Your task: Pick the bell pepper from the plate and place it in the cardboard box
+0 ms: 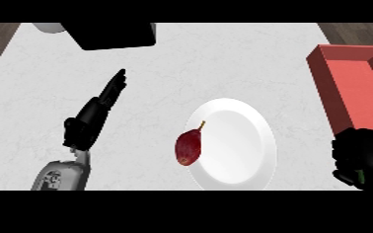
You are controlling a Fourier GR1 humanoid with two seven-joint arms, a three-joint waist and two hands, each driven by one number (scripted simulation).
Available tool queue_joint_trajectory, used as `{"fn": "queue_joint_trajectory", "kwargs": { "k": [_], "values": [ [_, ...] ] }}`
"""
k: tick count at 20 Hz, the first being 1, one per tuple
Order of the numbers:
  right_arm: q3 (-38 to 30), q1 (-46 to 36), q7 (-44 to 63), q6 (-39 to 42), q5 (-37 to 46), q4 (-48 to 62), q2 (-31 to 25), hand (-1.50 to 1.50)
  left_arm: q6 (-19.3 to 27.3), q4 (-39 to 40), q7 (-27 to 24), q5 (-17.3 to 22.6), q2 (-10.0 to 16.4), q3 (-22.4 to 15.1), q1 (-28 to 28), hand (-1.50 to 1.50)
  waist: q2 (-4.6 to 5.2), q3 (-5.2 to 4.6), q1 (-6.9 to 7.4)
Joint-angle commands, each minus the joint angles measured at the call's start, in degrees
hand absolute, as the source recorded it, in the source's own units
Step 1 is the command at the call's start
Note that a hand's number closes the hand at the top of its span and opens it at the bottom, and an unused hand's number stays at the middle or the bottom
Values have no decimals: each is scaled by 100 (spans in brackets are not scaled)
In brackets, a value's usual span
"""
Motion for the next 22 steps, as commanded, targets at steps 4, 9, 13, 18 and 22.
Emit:
{"fn": "queue_joint_trajectory", "kwargs": {
  "k": [4, 9, 13, 18, 22],
  "values": [
    [-696, 315, -2011, 216, -1558, 154, -958, 150, -34, -68, -25, 44, 21, 20, 85, 0, -14, 1, -27],
    [-954, 476, -2145, 669, -2682, 75, -1316, 150, -63, -50, -16, 100, 30, 56, 123, 0, -26, -5, -34],
    [-1164, 640, -2140, 1157, -3474, 275, -1712, 150, -46, -67, -74, 21, 39, 13, 57, 0, 25, -7, 24],
    [-1542, 698, -2147, 1602, -4330, 424, -2221, 150, -53, -38, -76, -7, 22, -28, 16, 0, 29, -17, 68],
    [-1836, 700, -2146, 1938, -4959, 700, -2505, 150, -104, -74, -35, 8, -5, -99, 53, 0, 45, -15, 216]
  ]
}}
